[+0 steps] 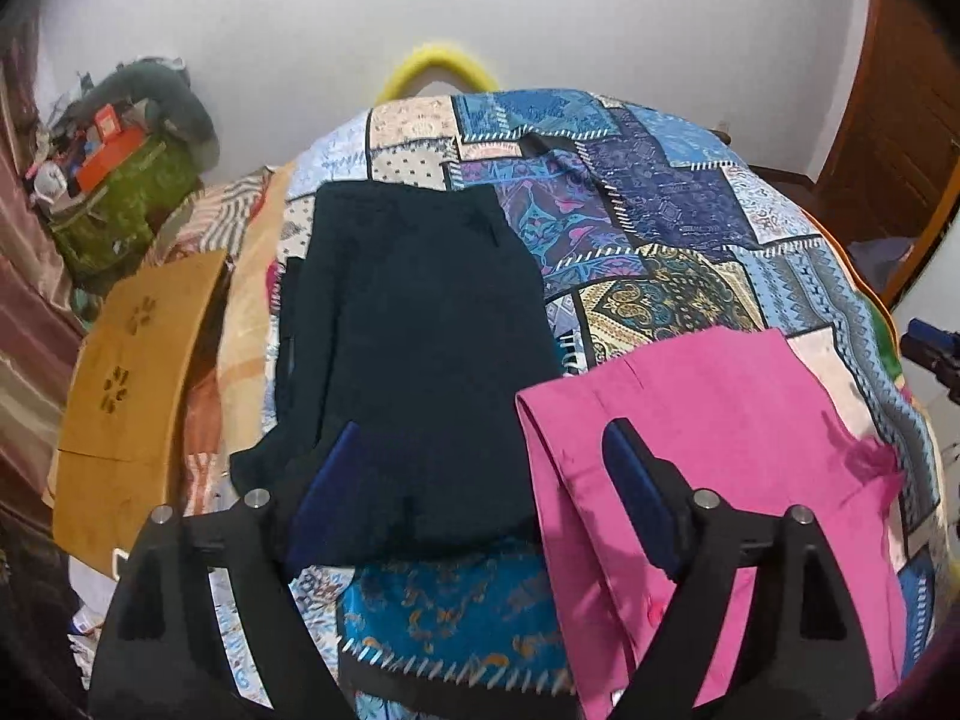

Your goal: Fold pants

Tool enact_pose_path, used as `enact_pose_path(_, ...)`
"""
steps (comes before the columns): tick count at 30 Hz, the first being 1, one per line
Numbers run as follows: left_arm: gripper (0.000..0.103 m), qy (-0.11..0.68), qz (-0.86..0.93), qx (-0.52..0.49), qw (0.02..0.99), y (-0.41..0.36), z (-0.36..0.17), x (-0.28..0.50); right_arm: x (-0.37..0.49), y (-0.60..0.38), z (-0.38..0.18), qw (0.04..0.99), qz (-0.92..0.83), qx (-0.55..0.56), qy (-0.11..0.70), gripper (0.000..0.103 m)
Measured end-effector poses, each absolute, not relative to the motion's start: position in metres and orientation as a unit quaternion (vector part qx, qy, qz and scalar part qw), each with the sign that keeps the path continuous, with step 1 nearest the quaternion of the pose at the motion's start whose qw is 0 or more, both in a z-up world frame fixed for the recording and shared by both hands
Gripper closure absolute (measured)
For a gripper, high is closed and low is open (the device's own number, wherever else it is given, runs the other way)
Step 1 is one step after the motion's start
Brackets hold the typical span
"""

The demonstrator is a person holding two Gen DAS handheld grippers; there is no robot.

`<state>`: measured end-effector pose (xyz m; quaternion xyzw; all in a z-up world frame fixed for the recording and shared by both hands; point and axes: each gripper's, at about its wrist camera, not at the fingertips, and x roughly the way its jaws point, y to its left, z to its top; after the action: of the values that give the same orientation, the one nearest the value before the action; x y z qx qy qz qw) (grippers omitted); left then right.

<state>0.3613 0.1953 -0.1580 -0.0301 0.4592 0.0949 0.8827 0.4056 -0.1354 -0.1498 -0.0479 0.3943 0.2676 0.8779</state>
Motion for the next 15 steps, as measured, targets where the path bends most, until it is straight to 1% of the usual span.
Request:
enact_pose_path(9, 0.020, 0.507, 0.086, -0.059, 0.856, 0.202, -0.208, 0.400, 0.468, -0.104, -0.200, 0.847, 0.265, -0.055, 0.458, 0.048)
enact_pose_path(14, 0.020, 0.529, 0.055, -0.068, 0.844, 0.200, -0.230, 0.418, 0.502, -0.089, -0.235, 0.808, 0.264, -0.034, 0.526, 0.048)
enact_pose_path(15, 0.022, 0.532, 0.052, -0.069, 0.842, 0.199, -0.233, 0.420, 0.506, -0.087, -0.242, 0.802, 0.261, -0.030, 0.536, 0.048)
